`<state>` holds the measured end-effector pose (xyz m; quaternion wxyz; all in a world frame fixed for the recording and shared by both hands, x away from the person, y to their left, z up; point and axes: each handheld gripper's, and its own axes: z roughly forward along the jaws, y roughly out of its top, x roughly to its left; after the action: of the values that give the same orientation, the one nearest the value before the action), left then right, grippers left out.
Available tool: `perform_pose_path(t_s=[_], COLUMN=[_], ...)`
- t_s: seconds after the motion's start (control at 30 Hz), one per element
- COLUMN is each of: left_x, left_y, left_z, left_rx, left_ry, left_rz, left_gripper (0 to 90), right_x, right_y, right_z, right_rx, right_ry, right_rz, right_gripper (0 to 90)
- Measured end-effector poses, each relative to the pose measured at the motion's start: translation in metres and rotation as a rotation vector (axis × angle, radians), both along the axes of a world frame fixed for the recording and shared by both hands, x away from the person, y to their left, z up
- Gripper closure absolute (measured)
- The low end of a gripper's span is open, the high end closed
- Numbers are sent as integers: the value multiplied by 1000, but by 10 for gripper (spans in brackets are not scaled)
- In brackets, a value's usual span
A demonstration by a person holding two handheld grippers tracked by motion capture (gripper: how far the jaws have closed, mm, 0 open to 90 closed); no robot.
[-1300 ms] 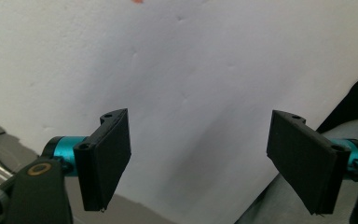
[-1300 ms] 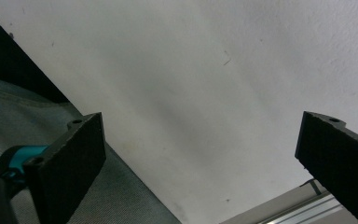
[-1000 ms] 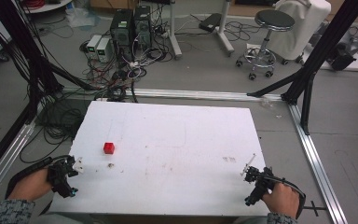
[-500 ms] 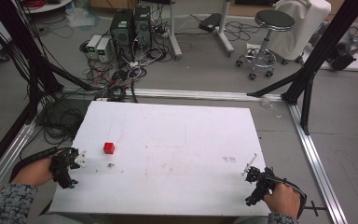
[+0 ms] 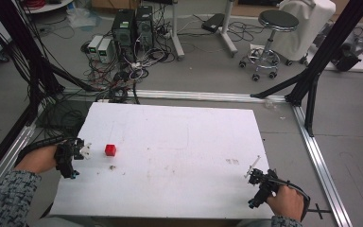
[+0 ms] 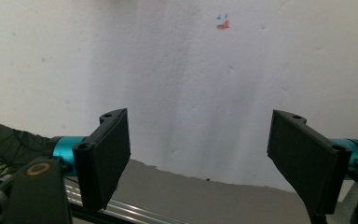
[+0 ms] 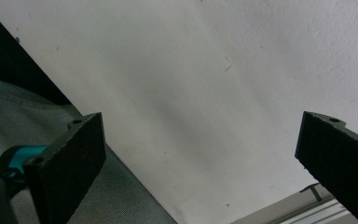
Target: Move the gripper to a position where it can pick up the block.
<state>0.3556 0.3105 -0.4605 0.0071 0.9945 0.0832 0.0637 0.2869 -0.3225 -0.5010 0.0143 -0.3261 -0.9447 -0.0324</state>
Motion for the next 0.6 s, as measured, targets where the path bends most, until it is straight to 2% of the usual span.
perform_pose_path(t_s=[0.13,0.37,0.4,0.6], left_x=[10,25,29,40], left_y=[-4,-13,-17,-29], left_z=[4,7,6,3], left_rx=[3,11,22,23], left_ry=[5,-3,-10,-6], left_rz=[-19,-25,-44,-79], left_gripper=[217,218,219,219], right_x=[0,1,1,1], right_y=[1,2,2,2], right_z=[-1,-2,-2,-4], right_rx=[-1,-2,-3,2], right_ry=[1,5,8,10], right_rz=[5,10,5,8], right_gripper=[11,11,11,11])
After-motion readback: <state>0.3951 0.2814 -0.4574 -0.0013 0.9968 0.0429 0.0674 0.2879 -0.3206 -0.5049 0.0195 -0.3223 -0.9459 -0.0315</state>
